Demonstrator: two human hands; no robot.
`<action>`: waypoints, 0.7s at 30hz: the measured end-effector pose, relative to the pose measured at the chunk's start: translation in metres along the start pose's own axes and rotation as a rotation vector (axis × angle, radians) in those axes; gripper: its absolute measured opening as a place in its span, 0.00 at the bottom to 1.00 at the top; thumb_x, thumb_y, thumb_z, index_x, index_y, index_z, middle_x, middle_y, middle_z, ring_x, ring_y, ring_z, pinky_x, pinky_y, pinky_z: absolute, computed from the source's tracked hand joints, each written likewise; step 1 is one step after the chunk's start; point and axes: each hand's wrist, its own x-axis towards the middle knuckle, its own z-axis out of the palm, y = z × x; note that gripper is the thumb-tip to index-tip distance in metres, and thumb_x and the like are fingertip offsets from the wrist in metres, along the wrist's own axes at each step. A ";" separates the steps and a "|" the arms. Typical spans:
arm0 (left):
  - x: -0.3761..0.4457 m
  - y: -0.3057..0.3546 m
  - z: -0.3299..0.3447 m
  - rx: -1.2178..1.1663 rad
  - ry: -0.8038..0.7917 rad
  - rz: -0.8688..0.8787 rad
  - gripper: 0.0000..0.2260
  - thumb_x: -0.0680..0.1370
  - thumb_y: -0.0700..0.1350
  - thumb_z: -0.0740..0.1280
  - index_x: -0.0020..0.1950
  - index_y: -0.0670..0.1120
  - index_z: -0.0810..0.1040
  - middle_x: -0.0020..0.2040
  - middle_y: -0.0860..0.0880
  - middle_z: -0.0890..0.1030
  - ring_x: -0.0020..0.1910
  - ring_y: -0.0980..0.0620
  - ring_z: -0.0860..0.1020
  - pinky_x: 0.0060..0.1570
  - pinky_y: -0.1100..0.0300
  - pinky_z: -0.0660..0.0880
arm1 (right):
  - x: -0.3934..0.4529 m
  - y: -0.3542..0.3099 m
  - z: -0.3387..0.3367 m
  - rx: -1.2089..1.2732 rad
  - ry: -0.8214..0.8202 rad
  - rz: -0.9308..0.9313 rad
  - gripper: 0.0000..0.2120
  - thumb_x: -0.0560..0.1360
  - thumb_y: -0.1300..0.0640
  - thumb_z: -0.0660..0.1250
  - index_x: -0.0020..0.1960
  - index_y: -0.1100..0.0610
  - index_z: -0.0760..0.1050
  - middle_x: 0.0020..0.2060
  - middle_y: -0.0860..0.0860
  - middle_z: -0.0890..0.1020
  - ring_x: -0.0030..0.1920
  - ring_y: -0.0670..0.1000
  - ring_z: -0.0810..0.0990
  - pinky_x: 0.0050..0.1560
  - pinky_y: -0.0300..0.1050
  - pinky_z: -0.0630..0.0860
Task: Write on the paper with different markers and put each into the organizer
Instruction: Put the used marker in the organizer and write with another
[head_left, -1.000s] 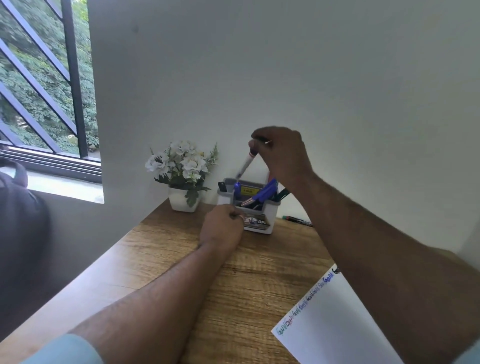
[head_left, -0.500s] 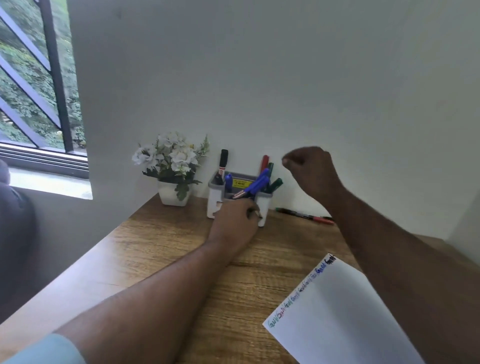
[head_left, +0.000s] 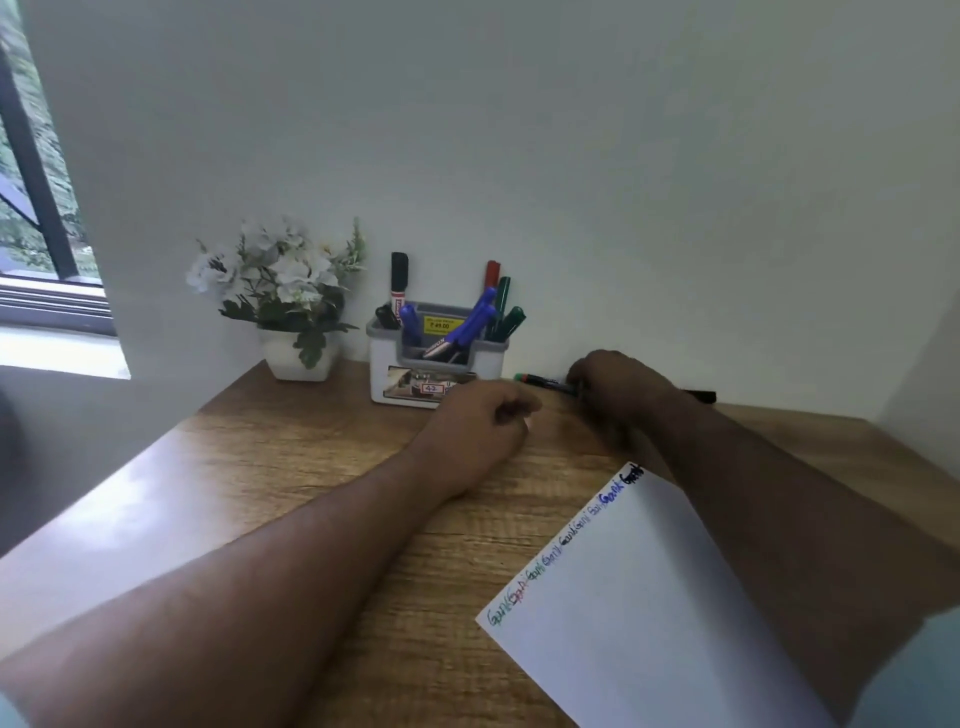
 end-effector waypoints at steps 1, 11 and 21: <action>0.000 -0.001 0.000 -0.004 0.005 -0.004 0.13 0.77 0.43 0.67 0.62 0.48 0.80 0.59 0.52 0.81 0.55 0.60 0.76 0.48 0.81 0.64 | -0.001 -0.002 -0.002 -0.005 -0.001 -0.011 0.14 0.74 0.62 0.62 0.59 0.57 0.77 0.57 0.56 0.78 0.55 0.57 0.77 0.55 0.50 0.74; -0.013 0.025 0.001 -0.050 0.030 0.081 0.21 0.78 0.56 0.64 0.69 0.51 0.72 0.60 0.52 0.79 0.57 0.56 0.76 0.56 0.60 0.74 | -0.109 -0.035 -0.068 1.192 0.307 -0.024 0.08 0.75 0.61 0.69 0.46 0.53 0.70 0.39 0.53 0.81 0.40 0.54 0.83 0.41 0.49 0.78; -0.066 0.076 0.001 -0.028 -0.072 0.395 0.04 0.80 0.37 0.59 0.52 0.40 0.73 0.43 0.51 0.76 0.42 0.60 0.73 0.43 0.69 0.70 | -0.196 -0.054 -0.068 1.361 0.106 -0.054 0.11 0.77 0.58 0.67 0.36 0.59 0.75 0.28 0.59 0.77 0.28 0.56 0.77 0.30 0.46 0.75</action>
